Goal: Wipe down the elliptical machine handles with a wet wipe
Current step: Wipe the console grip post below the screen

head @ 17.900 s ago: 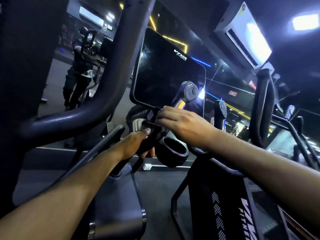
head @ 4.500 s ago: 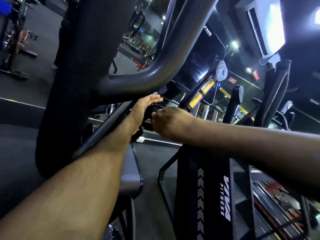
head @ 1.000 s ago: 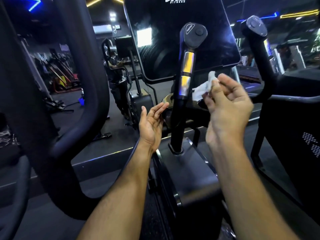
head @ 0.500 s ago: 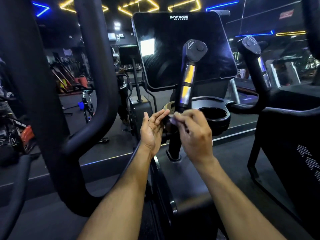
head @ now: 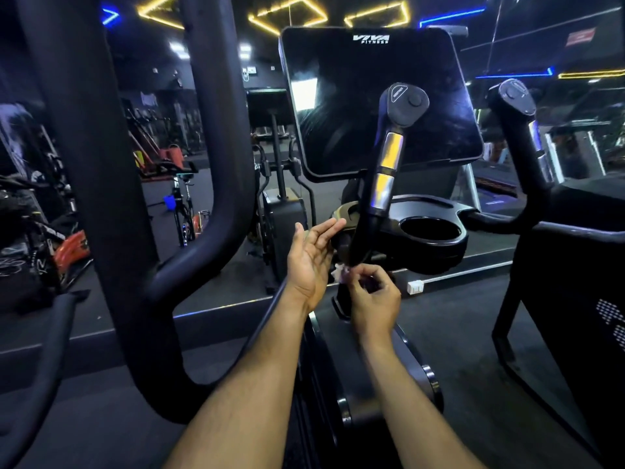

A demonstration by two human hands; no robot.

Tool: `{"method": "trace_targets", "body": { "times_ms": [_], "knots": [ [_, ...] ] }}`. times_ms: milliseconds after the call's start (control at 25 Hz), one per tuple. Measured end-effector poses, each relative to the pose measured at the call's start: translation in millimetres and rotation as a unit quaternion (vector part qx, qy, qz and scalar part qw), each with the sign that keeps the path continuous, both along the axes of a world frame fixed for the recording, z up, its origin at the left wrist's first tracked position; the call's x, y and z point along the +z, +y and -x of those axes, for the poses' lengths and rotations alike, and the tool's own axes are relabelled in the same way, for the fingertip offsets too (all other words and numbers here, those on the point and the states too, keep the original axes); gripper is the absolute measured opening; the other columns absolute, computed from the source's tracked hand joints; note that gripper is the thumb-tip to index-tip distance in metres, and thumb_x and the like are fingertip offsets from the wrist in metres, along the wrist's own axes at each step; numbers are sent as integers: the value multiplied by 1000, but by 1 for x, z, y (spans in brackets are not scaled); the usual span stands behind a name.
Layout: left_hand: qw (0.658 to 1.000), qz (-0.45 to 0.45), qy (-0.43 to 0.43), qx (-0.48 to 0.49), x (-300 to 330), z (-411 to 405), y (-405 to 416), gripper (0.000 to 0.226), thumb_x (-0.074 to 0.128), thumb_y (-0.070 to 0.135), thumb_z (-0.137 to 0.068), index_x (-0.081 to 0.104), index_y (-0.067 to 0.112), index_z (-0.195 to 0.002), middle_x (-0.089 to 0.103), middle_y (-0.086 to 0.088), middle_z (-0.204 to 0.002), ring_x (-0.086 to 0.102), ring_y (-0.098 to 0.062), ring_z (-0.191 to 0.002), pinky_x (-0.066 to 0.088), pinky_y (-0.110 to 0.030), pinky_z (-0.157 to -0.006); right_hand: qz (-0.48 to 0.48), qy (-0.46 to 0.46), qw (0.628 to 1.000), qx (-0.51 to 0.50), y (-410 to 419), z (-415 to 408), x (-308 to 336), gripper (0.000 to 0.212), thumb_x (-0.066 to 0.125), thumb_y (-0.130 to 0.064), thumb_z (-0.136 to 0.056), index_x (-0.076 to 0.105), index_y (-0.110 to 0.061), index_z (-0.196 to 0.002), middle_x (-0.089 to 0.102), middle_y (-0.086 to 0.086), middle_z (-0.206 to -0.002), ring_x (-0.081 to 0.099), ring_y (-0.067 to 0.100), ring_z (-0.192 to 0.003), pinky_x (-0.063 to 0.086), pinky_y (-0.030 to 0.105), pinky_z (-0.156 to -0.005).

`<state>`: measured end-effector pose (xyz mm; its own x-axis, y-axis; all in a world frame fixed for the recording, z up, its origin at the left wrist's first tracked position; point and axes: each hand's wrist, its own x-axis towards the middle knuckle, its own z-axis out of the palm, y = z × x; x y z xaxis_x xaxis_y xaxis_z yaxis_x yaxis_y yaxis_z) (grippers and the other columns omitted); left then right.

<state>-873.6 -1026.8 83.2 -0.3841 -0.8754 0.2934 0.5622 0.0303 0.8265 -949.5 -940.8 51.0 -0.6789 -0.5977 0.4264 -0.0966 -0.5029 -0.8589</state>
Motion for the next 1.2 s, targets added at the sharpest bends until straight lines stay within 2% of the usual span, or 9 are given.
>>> {"method": "trace_targets", "body": {
  "times_ms": [160, 280, 360, 520, 720, 840, 960, 1040, 1200],
  "knots": [
    [1000, -10, 5, -8, -3, 2, -2, 75, 17, 60, -108, 58, 7, -141, 67, -7, -140, 58, -20, -136, 37, -40, -119, -20, 4, 1000, -12, -9, 31, 3, 25, 72, 1, -87, 69, -23, -81, 72, -8, -74, 65, 10, -71, 55, 35, -74],
    [1000, -13, 16, -5, -2, 2, -3, 74, 16, 59, -109, 59, 7, -139, 68, -8, -140, 58, -20, -137, 34, -42, -122, -32, 202, 979, 4, -19, 65, 32, 25, 69, 1, -89, 73, -21, -99, 74, -8, -93, 69, 4, -87, 56, 29, -83],
    [1000, -17, 19, -5, -2, 3, -3, 74, 16, 58, -109, 59, 5, -139, 68, -9, -139, 59, -21, -135, 37, -41, -120, -65, 352, 930, 82, -27, 77, 54, 36, 68, 9, -85, 75, -15, -110, 73, -6, -109, 68, 4, -104, 55, 32, -95],
    [1000, -17, 25, -7, 0, 3, -3, 74, 16, 58, -109, 57, 6, -142, 67, -7, -140, 63, -18, -130, 48, -30, -103, -63, 420, 890, 167, -29, 76, 64, 46, 64, 11, -76, 77, -21, -107, 75, -2, -113, 69, 14, -112, 54, 40, -100],
    [1000, -17, 16, 2, 3, 4, 1, 72, 17, 59, -109, 56, 8, -144, 66, -4, -142, 60, -24, -135, 47, -30, -104, -125, 284, 904, 294, -11, 76, 77, 22, 56, 11, -90, 73, 2, -101, 75, 21, -101, 72, 38, -99, 58, 53, -91],
    [1000, -17, 13, 6, 3, 4, 0, 71, 17, 57, -110, 56, 8, -143, 67, -6, -142, 58, -22, -137, 43, -35, -111, -90, 87, 931, 342, 11, 65, 92, 25, 56, 9, -95, 76, -5, -100, 76, 17, -96, 70, 29, -87, 60, 37, -80],
    [1000, -11, 7, 10, 4, 5, 2, 69, 19, 56, -110, 56, 8, -144, 66, -6, -142, 58, -18, -137, 36, -42, -121, -93, -32, 936, 337, 21, 63, 104, 44, 45, 20, -89, 78, -9, -91, 75, 9, -86, 62, 16, -73, 48, 21, -67],
    [1000, -8, 2, 8, 3, 3, 5, 68, 21, 55, -110, 55, 8, -145, 66, -5, -143, 57, -18, -138, 34, -44, -124, -83, -114, 939, 313, 24, 67, 105, 43, 41, 21, -88, 73, -1, -106, 73, 12, -88, 59, 16, -70, 49, 19, -61],
    [997, 19, -45, 57, 9, 9, 14, 55, 29, 52, -111, 58, 17, -143, 66, 1, -142, 57, -14, -137, 33, -46, -125, -58, -226, 925, 301, 62, 70, 87, 35, 51, 11, -93, 63, -1, -123, 74, 16, -110, 74, 21, -87, 61, 28, -71]
  ]
}}
